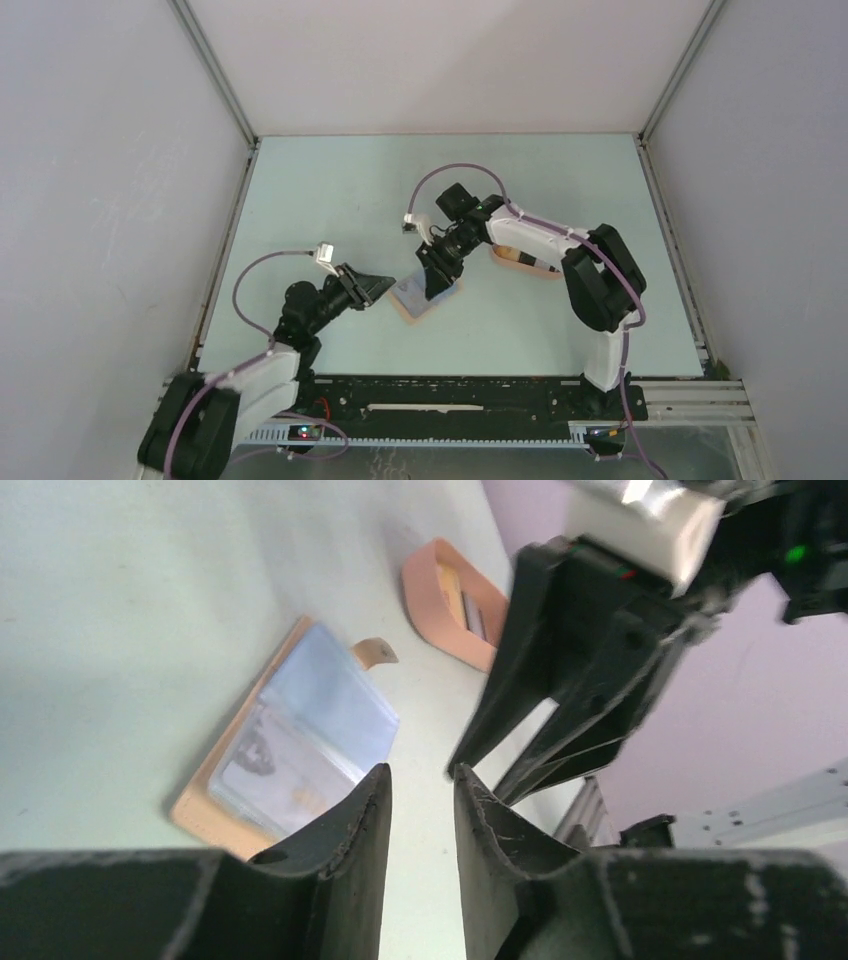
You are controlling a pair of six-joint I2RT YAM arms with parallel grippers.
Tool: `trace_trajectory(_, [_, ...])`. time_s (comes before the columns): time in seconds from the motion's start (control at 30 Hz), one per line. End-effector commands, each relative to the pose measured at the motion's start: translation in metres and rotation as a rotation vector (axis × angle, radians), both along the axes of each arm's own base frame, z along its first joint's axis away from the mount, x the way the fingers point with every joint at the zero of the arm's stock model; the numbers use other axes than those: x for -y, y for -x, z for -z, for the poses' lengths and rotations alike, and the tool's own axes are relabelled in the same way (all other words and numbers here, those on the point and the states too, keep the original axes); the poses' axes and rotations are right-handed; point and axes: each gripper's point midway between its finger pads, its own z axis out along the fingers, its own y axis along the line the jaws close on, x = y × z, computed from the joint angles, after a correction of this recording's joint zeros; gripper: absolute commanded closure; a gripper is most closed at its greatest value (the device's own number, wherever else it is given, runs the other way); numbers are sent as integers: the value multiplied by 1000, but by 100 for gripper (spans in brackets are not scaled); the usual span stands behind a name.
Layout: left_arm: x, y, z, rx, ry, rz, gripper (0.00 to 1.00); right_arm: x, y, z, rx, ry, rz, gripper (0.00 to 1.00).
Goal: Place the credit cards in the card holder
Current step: Insert the credit card into the card holder, then pick up the credit card from the storage box.
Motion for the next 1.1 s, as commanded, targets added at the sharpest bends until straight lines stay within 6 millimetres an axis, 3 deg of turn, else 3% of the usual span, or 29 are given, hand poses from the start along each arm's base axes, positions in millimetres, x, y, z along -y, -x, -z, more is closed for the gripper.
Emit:
trace_trajectory(0.0, [-21, 1, 13, -4, -278, -58, 64, 5, -13, -56, 207, -93, -32, 60])
trace_trajectory(0.17, [-34, 0, -49, 188, -364, -104, 58, 26, -26, -94, 410, -110, -8, 60])
trace_trajectory(0.33, [-19, 2, -82, 224, -297, -39, 55, 58, -47, -140, 618, -123, 97, 59])
trace_trajectory(0.47, [-21, -1, -109, 240, -301, -60, 53, 95, -69, -174, 778, -109, 243, 56])
trace_trajectory(0.53, [-24, 0, -130, 256, -298, -76, 51, 118, -82, -191, 840, -94, 353, 51])
trace_trajectory(0.63, [-28, 7, -161, 273, -323, -77, 44, 148, -94, -208, 828, -117, 511, 25])
trace_trajectory(0.67, [-31, 9, -169, 278, -352, -75, 39, 156, -98, -210, 787, -136, 571, 8])
trace_trajectory(0.7, [-34, 11, -177, 285, -384, -75, 34, 161, -99, -207, 728, -159, 603, 1])
trace_trajectory(0.87, [-49, 7, -185, 293, -575, -68, 1, 176, -103, -184, 385, -299, 671, 0])
trace_trajectory(0.97, [-57, 0, -176, 275, -666, -70, 0, 193, -118, -157, 387, -262, 784, 0])
trace_trajectory(1.07, [-57, -6, -163, 264, -681, -80, 0, 203, -131, -144, 394, -254, 895, 1])
